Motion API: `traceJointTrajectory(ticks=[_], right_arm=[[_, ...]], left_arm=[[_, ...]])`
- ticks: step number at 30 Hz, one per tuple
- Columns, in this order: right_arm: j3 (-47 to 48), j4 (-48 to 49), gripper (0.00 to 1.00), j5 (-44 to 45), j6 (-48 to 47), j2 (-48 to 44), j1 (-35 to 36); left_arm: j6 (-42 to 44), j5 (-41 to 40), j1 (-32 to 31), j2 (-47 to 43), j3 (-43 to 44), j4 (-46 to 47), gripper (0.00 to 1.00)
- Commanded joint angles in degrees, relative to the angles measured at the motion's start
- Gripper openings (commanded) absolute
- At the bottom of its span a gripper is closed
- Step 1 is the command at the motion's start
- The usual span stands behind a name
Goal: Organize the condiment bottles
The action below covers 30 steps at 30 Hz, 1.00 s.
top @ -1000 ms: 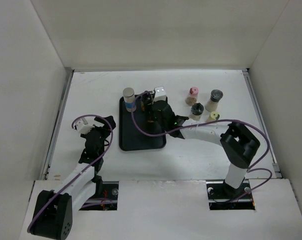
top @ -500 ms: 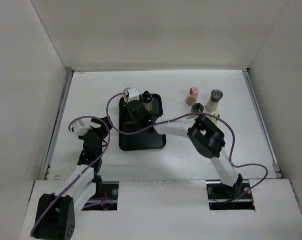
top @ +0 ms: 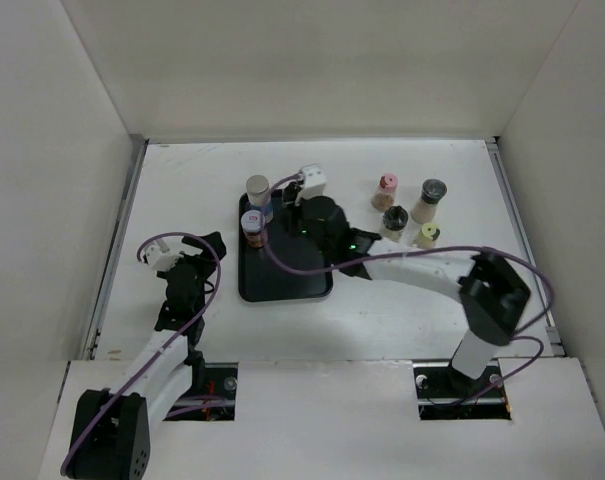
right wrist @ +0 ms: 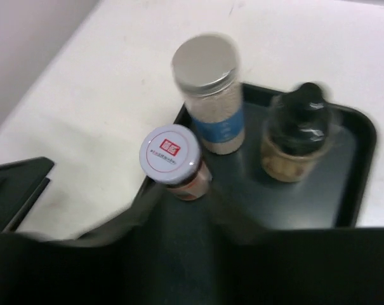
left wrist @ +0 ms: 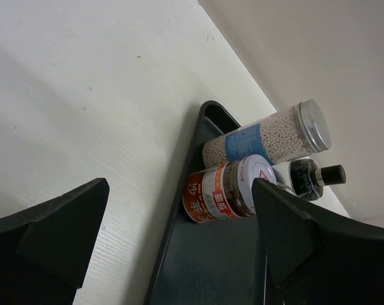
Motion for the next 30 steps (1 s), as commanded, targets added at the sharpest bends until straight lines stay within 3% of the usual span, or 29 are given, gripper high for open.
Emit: traceJointTrajectory(ticks=[1,3,5,10,17,22,30], right_arm=[[-10.3,4.3,0.21,4.3,2.7,-12.9,-4.2],[-17.1,2.0,0.18,7.6,3.8,-20.6,-6.4],[-23.0,-1.3,0.23,11.9,4.7,-27.2,-8.5],[-31.8,-7.1,0.56,15.7,8.9,-35.2,-17.1],[-29.4,-9.2,0.79,16.0,6.8,-29.2,-21.1],[-25.8,-7.7,0.86,15.9,7.3,-23.3,-23.7],[-20.6,-7.6,0.88,17.1,7.2,-14.3,-25.9]], left_arm=[[-0.1,0.3,-0.6,-1.7,-0.3,1.9,1.0],[0.0,-0.3,-0.9,-1.9,-0.3,1.7,1.0],[-0.1,-0.6,-1.3,-0.9,-0.1,2.0,1.0],[0.0,-0.9,-2.5,-0.2,0.3,2.4,1.0],[0.2,-1.3,-2.8,-0.3,0.2,2.5,1.0],[0.4,-1.1,-2.8,1.0,0.6,2.5,1.0],[0.6,-1.0,-3.1,1.6,0.9,2.6,1.0]])
